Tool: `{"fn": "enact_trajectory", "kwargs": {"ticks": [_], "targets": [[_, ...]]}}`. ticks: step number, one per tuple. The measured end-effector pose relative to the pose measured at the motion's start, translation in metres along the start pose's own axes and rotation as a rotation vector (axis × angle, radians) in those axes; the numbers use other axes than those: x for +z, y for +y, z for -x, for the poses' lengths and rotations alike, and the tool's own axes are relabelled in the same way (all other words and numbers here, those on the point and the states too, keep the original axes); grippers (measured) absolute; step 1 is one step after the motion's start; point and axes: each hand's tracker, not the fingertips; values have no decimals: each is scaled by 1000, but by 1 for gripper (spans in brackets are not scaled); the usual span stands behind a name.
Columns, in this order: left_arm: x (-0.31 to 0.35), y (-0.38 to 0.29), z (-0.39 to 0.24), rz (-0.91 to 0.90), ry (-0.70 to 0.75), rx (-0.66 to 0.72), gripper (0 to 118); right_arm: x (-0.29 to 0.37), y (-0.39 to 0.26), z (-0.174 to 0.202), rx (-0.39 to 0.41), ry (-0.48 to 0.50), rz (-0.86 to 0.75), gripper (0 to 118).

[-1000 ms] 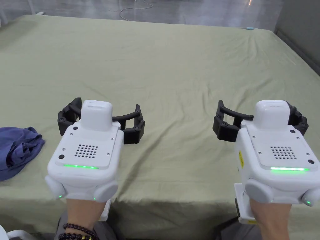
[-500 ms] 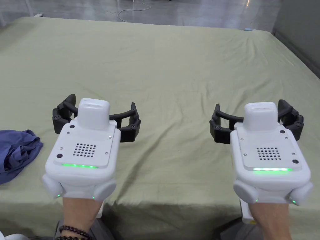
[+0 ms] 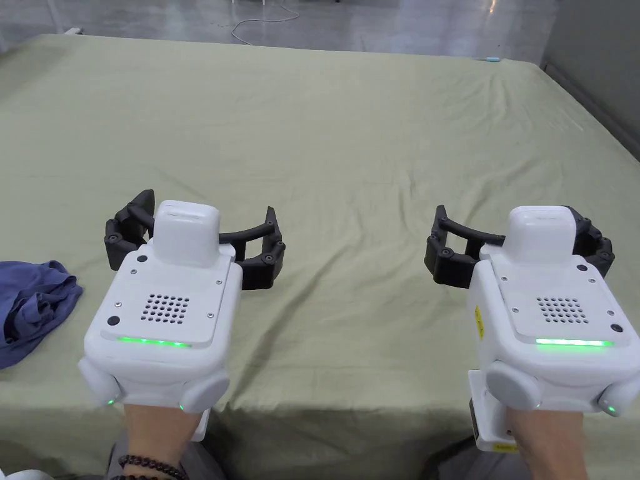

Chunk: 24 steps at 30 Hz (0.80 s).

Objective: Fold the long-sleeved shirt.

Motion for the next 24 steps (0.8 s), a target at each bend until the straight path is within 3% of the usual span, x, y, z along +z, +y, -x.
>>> {"fn": "enact_trajectory", "kwargs": {"ticks": [12, 17, 22, 24], "targets": [[2, 1, -1, 11, -25, 17, 118, 2, 4, 3, 11, 5, -1, 118], [0, 1, 1, 21, -13, 21, 118, -3, 9, 4, -74, -1, 102, 118], [-1, 2, 2, 29, -13, 17, 118, -2, 20, 3, -61, 25, 146, 118], [-1, 3, 2, 28, -12, 18, 118, -4, 23, 5, -45, -50, 186, 118]]}}
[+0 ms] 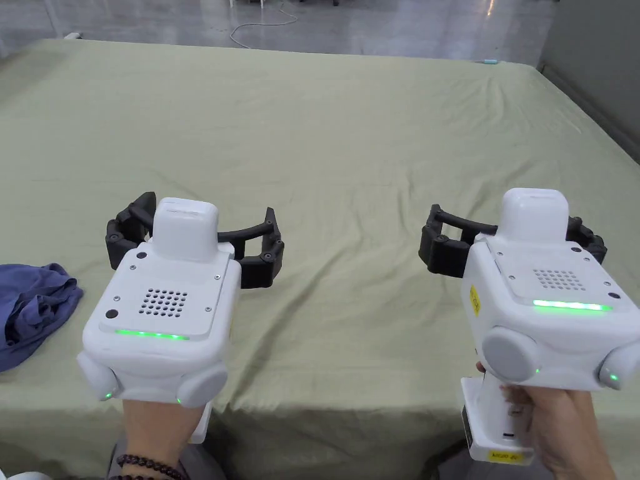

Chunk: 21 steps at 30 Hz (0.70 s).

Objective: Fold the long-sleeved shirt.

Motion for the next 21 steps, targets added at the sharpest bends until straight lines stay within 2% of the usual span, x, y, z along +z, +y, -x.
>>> {"fn": "enact_trajectory", "kwargs": {"ticks": [2, 4, 6, 9, 11, 15, 21], "targets": [[0, 1, 0, -1, -4, 6, 118, -6, 1, 0, 16, -40, 39, 118], [-1, 1, 0, -1, -4, 7, 118, -6, -3, -6, -5, 48, 12, 118], [-2, 1, -1, 1, -4, 3, 118, -2, -5, -13, -69, 121, -2, 118], [-3, 0, -1, 7, 1, 1, 118, -5, 0, -15, -127, 61, 74, 118], [-3, 0, -1, 8, -1, 5, 118, -8, 4, -14, -118, 18, 111, 118], [-4, -1, -1, 14, 7, -2, 118, -7, 5, -12, -87, 16, 110, 118], [-3, -2, -1, 20, 5, 10, 118, -10, 4, -8, -97, 23, 116, 118]]}}
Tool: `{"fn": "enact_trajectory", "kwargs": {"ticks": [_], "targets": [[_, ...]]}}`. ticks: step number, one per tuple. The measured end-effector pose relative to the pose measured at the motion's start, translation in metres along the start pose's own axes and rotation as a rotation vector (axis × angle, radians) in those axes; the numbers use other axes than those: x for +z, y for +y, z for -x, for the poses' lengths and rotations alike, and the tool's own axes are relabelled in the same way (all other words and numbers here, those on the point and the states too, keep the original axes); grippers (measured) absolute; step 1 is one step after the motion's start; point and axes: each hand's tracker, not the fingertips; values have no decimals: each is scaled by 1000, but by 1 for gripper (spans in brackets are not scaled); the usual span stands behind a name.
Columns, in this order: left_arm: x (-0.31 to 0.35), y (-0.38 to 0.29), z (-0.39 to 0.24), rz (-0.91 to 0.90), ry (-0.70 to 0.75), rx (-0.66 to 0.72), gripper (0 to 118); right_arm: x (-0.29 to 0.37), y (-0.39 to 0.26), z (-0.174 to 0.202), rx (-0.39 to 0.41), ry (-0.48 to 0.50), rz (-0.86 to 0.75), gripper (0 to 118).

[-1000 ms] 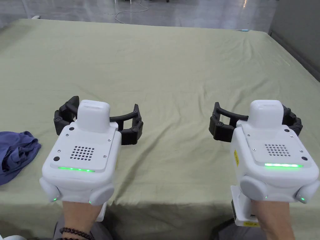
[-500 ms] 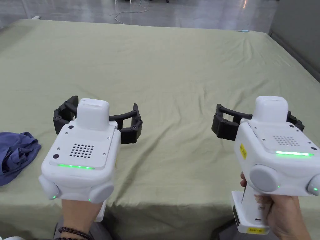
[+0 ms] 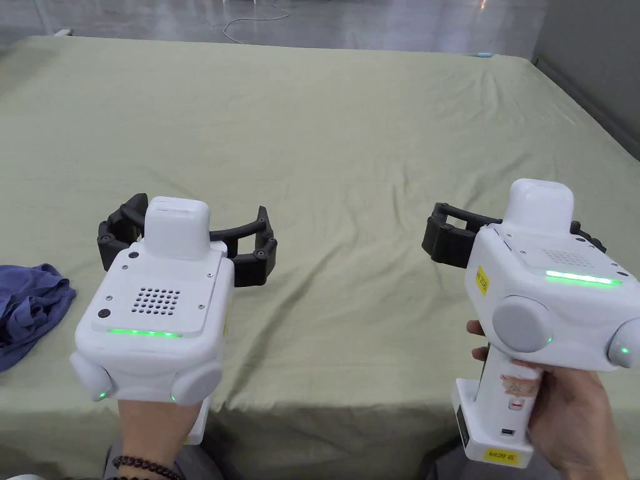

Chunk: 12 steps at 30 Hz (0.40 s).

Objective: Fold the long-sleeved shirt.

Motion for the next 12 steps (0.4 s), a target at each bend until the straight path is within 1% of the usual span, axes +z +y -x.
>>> {"fn": "enact_trajectory", "kwargs": {"ticks": [2, 5, 7, 11, 12], "targets": [[0, -1, 0, 1, 3, -10, 118, 0, -1, 0, 4, 3, -16, 118], [0, -1, 0, 4, 5, -20, 118, 0, -2, 0, -10, -9, -17, 118], [0, -1, 0, 2, 5, -15, 118, 1, -2, -1, -18, 16, 10, 118], [0, -1, -1, 2, 5, -9, 118, 0, -7, -11, -39, 126, -8, 118], [1, -1, -1, 1, 4, -11, 118, 0, -10, -11, -74, 99, -56, 118]]}}
